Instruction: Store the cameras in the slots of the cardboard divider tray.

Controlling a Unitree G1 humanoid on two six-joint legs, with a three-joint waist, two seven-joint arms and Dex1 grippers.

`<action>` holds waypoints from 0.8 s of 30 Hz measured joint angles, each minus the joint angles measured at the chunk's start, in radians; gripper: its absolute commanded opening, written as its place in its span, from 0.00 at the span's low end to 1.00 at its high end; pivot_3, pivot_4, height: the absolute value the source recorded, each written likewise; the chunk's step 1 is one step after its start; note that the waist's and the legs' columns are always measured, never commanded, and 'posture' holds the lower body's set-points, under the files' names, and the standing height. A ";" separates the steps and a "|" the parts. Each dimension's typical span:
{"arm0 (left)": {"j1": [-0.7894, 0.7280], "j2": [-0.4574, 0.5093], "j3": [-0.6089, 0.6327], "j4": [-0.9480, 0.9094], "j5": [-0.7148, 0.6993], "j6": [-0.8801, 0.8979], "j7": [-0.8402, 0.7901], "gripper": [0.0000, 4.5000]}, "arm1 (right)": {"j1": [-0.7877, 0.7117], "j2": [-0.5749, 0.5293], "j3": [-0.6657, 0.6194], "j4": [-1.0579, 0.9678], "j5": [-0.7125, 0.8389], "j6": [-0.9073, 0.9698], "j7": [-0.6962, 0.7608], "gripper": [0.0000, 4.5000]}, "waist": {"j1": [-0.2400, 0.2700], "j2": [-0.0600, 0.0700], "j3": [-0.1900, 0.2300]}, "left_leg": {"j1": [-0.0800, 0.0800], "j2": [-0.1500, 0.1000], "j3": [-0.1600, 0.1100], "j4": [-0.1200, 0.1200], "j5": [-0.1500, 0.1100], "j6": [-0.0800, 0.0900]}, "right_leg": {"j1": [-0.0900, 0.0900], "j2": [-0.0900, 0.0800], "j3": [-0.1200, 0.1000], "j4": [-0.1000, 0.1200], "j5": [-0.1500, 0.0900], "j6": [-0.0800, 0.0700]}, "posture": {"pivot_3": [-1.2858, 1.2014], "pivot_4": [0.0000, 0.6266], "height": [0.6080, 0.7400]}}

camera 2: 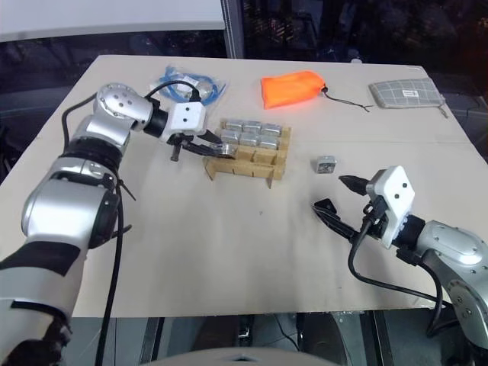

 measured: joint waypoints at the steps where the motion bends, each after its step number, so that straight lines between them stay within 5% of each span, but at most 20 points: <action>1: -0.011 -0.003 0.000 0.007 0.005 0.011 -0.008 0.17 | 0.000 0.000 0.000 0.000 0.000 0.000 0.000 1.00 | -0.001 0.000 0.000 | 0.000 0.000 0.000 0.000 0.000 0.000 | 0.000 0.000 0.000 0.000 0.000 0.000 | 0.52 0.24 1.00; 17: -0.054 -0.053 -0.033 0.076 0.105 0.059 0.081 0.17 | 0.008 0.000 0.001 -0.005 0.000 0.001 -0.017 1.00 | 0.003 0.000 0.000 | 0.001 0.000 0.000 0.000 0.000 0.000 | 0.000 -0.001 0.000 0.001 0.000 0.000 | 0.52 0.24 1.00; 24: -0.054 -0.068 -0.032 0.081 0.112 0.023 0.167 0.92 | 0.011 0.000 0.001 -0.017 0.002 0.001 -0.019 1.00 | 0.001 -0.001 0.000 | 0.000 -0.001 -0.001 0.001 0.000 0.001 | 0.000 -0.001 0.000 0.002 0.000 0.001 | 0.52 0.24 1.00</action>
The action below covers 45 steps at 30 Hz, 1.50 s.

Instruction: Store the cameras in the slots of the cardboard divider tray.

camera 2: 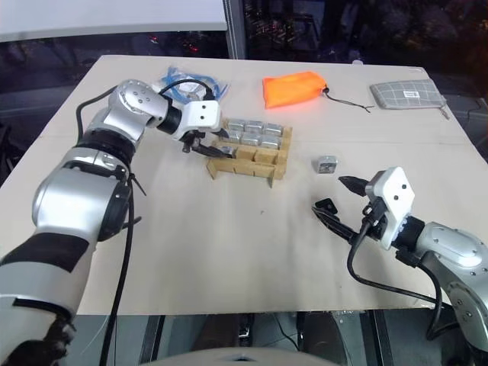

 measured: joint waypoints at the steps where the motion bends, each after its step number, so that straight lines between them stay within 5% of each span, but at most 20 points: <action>1: 0.000 0.001 -0.001 0.000 0.007 -0.018 0.023 0.97 | 0.001 0.000 0.000 0.000 0.000 0.000 0.000 1.00 | -0.002 0.000 0.000 | 0.000 0.000 0.000 0.000 0.000 0.000 | 0.000 0.000 0.000 0.000 0.000 0.000 | 0.52 0.24 1.00; 7: 0.000 0.033 0.005 -0.005 0.021 -0.119 0.108 0.97 | 0.004 0.000 0.000 -0.001 0.000 0.009 -0.001 1.00 | -0.005 0.000 0.000 | 0.000 0.000 0.001 -0.001 0.000 0.000 | -0.001 0.000 0.001 0.000 0.000 0.000 | 0.52 0.24 1.00; 13: 0.037 0.058 0.168 -0.117 -0.205 -0.098 -0.098 0.97 | 0.009 0.002 0.004 -0.002 0.000 0.012 0.000 1.00 | -0.002 0.000 0.000 | -0.001 0.001 0.001 0.000 0.001 -0.002 | -0.001 0.000 0.000 -0.001 0.000 0.000 | 0.52 0.24 1.00; 18: 0.318 0.148 0.289 -0.569 -0.524 0.345 -0.270 0.97 | 0.013 0.012 0.023 -0.002 0.002 0.022 -0.006 1.00 | -0.027 0.002 0.000 | 0.002 0.002 -0.003 -0.002 0.002 -0.004 | -0.001 0.001 0.004 0.001 0.000 0.000 | 0.52 0.24 1.00; 23: 0.693 0.266 0.403 -1.032 -0.739 0.766 -0.217 0.97 | 0.011 0.068 0.102 0.015 -0.043 0.043 -0.076 1.00 | -0.033 0.002 0.000 | 0.004 0.006 -0.002 -0.002 0.003 -0.005 | -0.001 0.001 0.005 0.002 0.000 0.000 | 0.52 0.24 1.00; 28: 0.890 0.390 0.552 -1.302 -0.900 0.987 -0.147 0.97 | 0.024 0.142 0.188 0.070 -0.153 0.024 -0.149 1.00 | -0.010 0.001 0.000 | 0.006 0.005 -0.001 -0.002 0.003 -0.005 | 0.001 0.000 0.005 0.001 0.000 -0.001 | 0.52 0.24 1.00; 45: 1.079 0.453 0.666 -1.480 -1.047 1.058 -0.030 0.97 | 0.027 0.295 0.276 0.188 -0.352 0.018 -0.298 1.00 | -0.005 0.002 0.000 | 0.012 0.003 0.003 -0.004 0.003 -0.005 | 0.003 0.002 0.010 0.002 -0.001 -0.001 | 0.52 0.24 1.00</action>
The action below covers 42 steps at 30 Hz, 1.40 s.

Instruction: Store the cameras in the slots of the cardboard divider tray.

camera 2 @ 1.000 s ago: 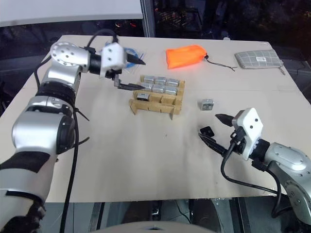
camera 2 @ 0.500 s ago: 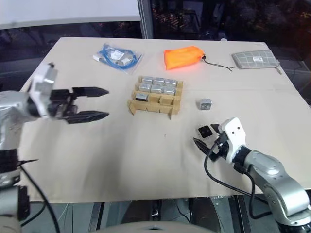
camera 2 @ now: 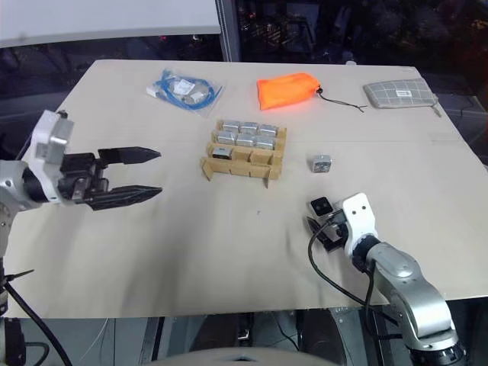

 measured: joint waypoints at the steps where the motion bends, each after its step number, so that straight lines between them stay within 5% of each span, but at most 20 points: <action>1: 0.002 0.000 0.000 -0.003 -0.001 0.000 0.004 0.97 | -0.002 0.011 0.000 0.009 0.001 0.001 0.002 1.00 | 0.000 0.000 0.000 | 0.000 0.000 0.000 0.000 0.000 0.000 | 0.000 0.000 0.000 0.000 0.000 0.000 | 0.52 0.24 1.00; 9: 0.029 0.028 0.000 -0.004 -0.010 -0.004 -0.009 0.97 | -0.047 0.054 0.000 0.046 0.000 0.000 0.014 1.00 | -0.001 0.001 0.000 | 0.000 0.000 0.001 -0.001 0.000 0.000 | 0.000 0.000 0.001 0.000 0.000 0.000 | 0.52 0.24 1.00; 12: 0.050 0.053 0.000 -0.003 -0.009 -0.010 -0.036 1.00 | -0.048 0.056 0.000 0.053 -0.005 -0.001 0.019 0.82 | -0.001 0.001 0.001 | 0.000 0.000 0.001 -0.001 0.000 0.000 | -0.001 0.000 0.001 -0.001 0.000 -0.001 | 0.52 0.24 1.00; 16: 0.068 0.081 -0.001 -0.002 -0.009 -0.030 -0.089 1.00 | -0.046 0.056 0.000 0.055 -0.011 -0.002 0.023 0.43 | -0.001 0.002 0.001 | 0.000 0.000 0.001 -0.001 0.000 0.000 | -0.001 0.000 0.001 -0.001 -0.001 -0.001 | 0.52 0.24 1.00; 32: 0.055 0.087 -0.074 0.042 0.014 -0.080 -0.124 1.00 | -0.056 0.041 0.016 0.055 -0.045 -0.050 0.066 0.43 | -0.001 0.004 0.003 | 0.000 0.000 0.002 -0.002 -0.001 0.002 | -0.001 0.000 0.002 -0.001 -0.001 -0.002 | 0.52 0.24 1.00; 42: -0.051 -0.254 -0.200 0.014 -0.130 0.238 0.271 1.00 | -0.331 -0.080 0.278 0.210 -0.388 -0.625 0.247 0.43 | -0.002 0.004 0.003 | 0.000 -0.001 0.002 -0.002 0.000 0.000 | -0.001 0.001 0.003 -0.001 0.000 0.001 | 0.52 0.24 1.00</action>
